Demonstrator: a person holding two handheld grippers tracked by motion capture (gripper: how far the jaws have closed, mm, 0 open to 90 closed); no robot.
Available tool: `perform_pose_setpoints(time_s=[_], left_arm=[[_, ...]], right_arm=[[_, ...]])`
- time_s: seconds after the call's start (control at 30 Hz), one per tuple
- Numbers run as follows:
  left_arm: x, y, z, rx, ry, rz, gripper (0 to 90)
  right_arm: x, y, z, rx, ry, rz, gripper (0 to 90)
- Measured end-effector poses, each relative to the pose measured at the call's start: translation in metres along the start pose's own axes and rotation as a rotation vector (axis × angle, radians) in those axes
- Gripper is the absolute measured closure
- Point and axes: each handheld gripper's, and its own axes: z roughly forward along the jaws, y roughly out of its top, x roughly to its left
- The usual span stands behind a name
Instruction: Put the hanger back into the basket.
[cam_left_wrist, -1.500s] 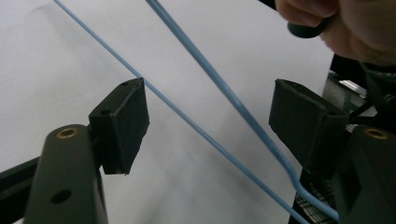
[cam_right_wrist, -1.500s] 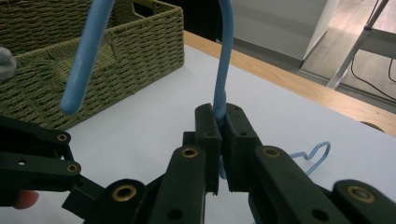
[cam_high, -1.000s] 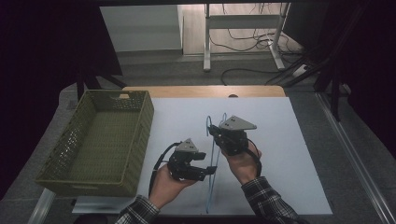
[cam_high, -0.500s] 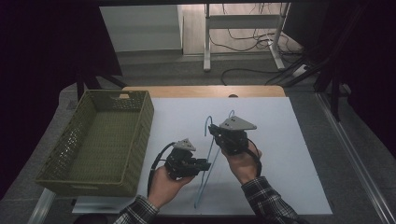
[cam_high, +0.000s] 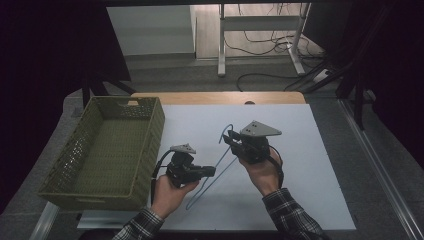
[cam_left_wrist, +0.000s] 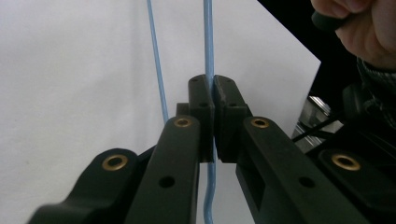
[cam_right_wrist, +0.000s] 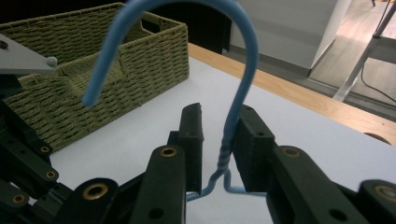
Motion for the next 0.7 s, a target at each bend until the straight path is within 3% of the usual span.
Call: perform_pose_setpoints(time_s=[0.07,0.17,0.23,0.3,0.4,0.47,0.53,0.63,0.7], left_arm=[[0.001,0.000,-0.001,-0.002,-0.012,0.001,87.7],[0.003,-0.001,-0.003,-0.006,-0.028,0.007,87.7],[0.006,-0.003,-0.004,-0.008,-0.046,0.010,87.7],[0.009,-0.004,-0.003,-0.011,-0.079,0.003,87.6],[0.011,-0.003,-0.002,0.016,-0.086,0.031,86.5],[0.009,-0.002,-0.003,0.010,-0.020,0.072,80.3],[0.007,0.001,-0.004,0.017,0.023,0.100,61.0],[0.003,0.007,-0.004,0.017,0.043,0.131,46.5],[-0.002,0.012,-0.001,0.029,0.084,0.163,43.8]], right_arm=[[-0.003,0.000,-0.001,-0.001,0.003,0.000,73.6],[-0.007,-0.002,0.000,0.002,0.047,0.009,75.7],[-0.008,-0.005,-0.001,0.003,0.038,0.011,82.5],[-0.012,-0.005,-0.002,-0.004,0.074,0.045,84.4],[-0.008,-0.003,-0.005,0.002,0.072,0.042,85.3],[-0.002,0.000,-0.007,0.007,0.045,0.015,85.4],[0.002,0.001,-0.007,0.011,0.022,-0.002,85.4],[0.004,0.003,-0.008,0.009,0.010,0.020,85.4],[0.006,0.003,-0.007,0.013,0.003,0.018,85.4]])
